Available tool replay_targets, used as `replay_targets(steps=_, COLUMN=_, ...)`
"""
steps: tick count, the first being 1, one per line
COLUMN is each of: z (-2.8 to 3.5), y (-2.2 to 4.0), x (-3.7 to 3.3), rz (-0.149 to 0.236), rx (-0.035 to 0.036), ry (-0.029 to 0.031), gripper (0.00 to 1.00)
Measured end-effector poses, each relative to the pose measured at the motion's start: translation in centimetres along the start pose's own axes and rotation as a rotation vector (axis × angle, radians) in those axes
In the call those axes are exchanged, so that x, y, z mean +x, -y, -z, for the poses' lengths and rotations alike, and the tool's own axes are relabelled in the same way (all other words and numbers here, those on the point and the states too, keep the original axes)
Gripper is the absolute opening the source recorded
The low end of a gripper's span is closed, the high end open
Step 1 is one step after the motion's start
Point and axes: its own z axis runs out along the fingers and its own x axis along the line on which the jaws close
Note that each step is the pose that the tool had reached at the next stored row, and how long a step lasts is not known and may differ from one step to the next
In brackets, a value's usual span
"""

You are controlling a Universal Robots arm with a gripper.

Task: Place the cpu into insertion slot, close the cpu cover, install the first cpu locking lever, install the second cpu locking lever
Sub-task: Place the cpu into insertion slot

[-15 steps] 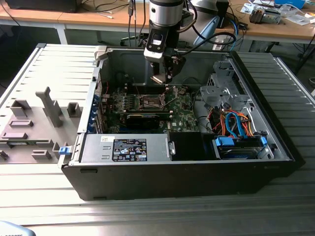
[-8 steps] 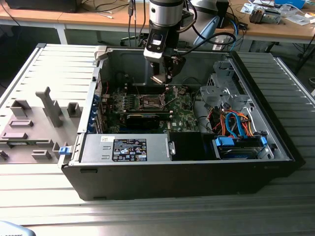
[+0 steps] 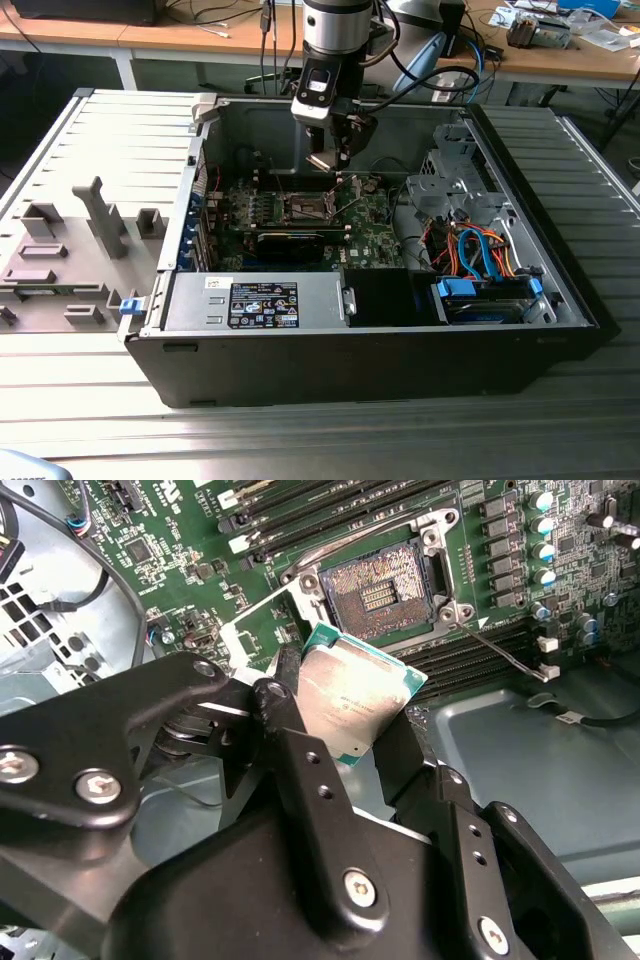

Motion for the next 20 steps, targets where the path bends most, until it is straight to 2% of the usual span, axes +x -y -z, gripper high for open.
replay_targets(steps=20, z=-0.06, y=0.0, x=0.0, rz=-0.022, rx=0.0006, ry=0.0026, gripper=0.54)
